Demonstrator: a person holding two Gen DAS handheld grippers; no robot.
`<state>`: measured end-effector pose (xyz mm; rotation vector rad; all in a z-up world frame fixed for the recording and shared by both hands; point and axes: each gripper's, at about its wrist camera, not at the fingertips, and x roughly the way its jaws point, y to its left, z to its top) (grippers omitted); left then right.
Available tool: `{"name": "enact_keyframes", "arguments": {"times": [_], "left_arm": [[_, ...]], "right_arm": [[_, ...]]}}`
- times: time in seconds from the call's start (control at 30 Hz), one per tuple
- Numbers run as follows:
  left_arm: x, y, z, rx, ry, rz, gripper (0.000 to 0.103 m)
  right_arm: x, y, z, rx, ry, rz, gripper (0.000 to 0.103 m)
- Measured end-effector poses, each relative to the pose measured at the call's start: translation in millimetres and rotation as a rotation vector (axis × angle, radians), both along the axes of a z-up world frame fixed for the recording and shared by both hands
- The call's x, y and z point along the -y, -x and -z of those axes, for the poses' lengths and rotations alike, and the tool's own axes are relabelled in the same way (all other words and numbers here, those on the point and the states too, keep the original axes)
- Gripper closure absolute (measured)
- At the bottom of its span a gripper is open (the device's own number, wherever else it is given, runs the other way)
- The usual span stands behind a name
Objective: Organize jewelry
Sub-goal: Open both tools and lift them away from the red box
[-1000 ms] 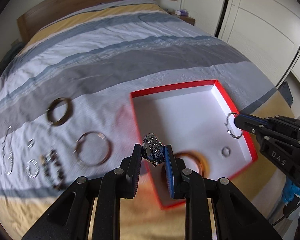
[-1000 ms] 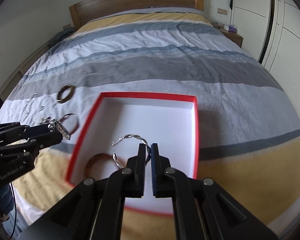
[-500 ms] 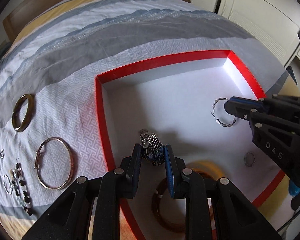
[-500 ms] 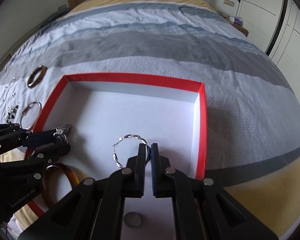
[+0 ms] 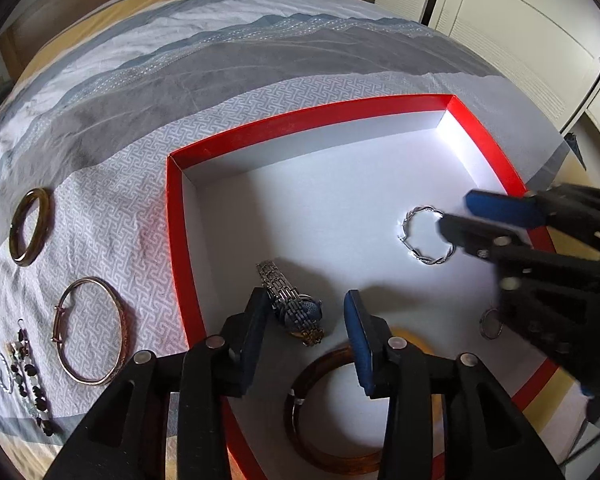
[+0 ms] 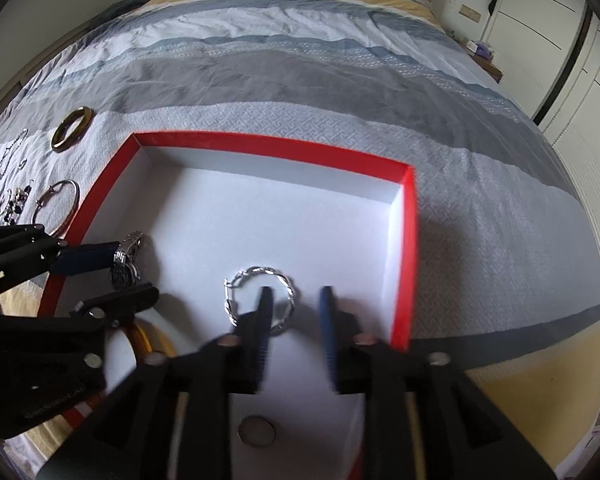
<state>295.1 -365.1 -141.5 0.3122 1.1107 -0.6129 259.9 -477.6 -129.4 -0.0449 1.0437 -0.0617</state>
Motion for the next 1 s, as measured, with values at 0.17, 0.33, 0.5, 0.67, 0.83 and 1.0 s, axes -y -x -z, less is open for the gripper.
{"name": "enact_keyframes", "arguments": {"times": [0.17,0.33,0.5,0.67,0.83,1.0], "left_arm": [[-7.9,6.5,-17.1,0.030,0.037,-0.032,0.064],[-26.3,26.3,-64.5,0.139,0.119,-0.043,0.064],[-54.6,45.1,-102.7,0.153,0.124,-0.060,0.060],[-106.9,70.2,-130.9,0.195,0.155,-0.098,0.053],[-174.0,84.3,-149.3,0.229,0.168,-0.143,0.041],[-244.6,94.6,-158.4,0.266,0.173,-0.200,0.039]], "right_arm": [[9.1,25.5,-28.7,0.056,0.011,0.027,0.077],[20.9,57.2,-62.2,0.110,-0.020,0.087,0.077],[12.1,92.5,-96.6,0.173,-0.045,0.114,0.076],[-15.4,113.6,-117.1,0.202,-0.067,0.111,0.075],[-56.9,125.6,-130.7,0.225,-0.110,0.106,0.069],[-100.9,130.5,-135.4,0.229,-0.140,0.097,0.068]]}}
